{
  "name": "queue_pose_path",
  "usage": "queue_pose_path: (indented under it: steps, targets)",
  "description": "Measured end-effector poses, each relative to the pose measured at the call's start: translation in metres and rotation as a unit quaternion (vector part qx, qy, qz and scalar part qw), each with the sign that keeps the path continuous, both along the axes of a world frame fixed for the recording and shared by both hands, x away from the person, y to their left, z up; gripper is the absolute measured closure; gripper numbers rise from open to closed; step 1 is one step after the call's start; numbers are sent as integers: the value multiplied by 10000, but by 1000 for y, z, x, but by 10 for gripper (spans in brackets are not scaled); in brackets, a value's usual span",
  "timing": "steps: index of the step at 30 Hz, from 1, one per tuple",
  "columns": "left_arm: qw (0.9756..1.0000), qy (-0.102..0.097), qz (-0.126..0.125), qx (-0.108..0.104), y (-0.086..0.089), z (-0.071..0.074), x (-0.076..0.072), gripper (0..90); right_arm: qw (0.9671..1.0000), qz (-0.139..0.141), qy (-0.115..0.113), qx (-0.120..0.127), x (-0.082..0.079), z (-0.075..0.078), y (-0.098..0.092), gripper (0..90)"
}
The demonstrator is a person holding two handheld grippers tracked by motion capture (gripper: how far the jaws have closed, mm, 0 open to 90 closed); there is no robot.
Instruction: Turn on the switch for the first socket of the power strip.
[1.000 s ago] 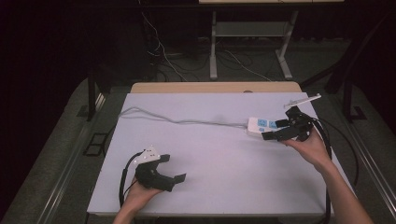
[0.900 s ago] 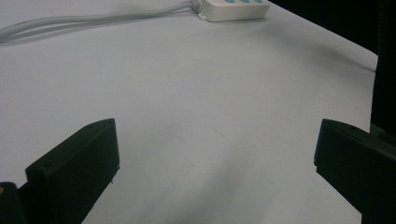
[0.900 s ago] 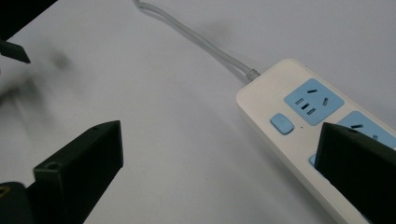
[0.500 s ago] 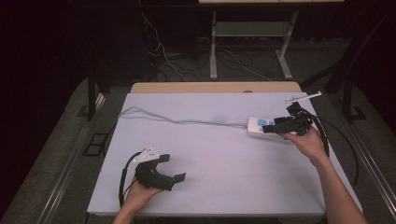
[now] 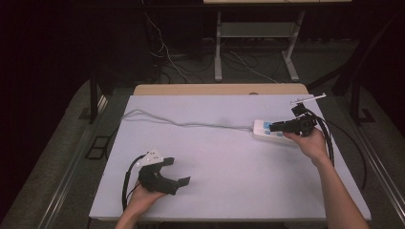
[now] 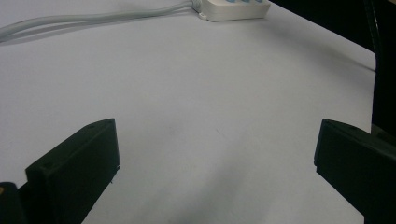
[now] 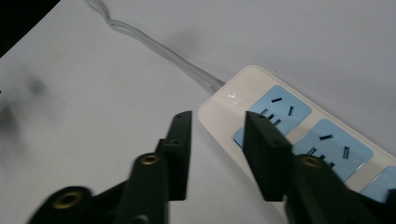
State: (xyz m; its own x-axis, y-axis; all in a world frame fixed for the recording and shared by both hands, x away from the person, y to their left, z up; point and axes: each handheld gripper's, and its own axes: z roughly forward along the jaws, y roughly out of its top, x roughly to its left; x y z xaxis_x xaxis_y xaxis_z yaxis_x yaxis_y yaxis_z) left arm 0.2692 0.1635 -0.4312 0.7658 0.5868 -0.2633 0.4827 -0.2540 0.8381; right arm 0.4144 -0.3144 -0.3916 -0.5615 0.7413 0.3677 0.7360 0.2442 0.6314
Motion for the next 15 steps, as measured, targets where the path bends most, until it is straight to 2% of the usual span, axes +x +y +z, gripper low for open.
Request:
queue_pose_path:
  steps: [3,7,15]
  targets:
    - [10000,8,-1,-17,0,-1,0,0,10000,39,44,8,2,-4,-2,814]
    - [10000,15,8,-27,0,-1,0,0,9999,78,46,-45,5,-7,-2,888]
    - [10000,16,-24,-2,0,-1,1,0,9998,76,64,-151,10,-14,2,895]
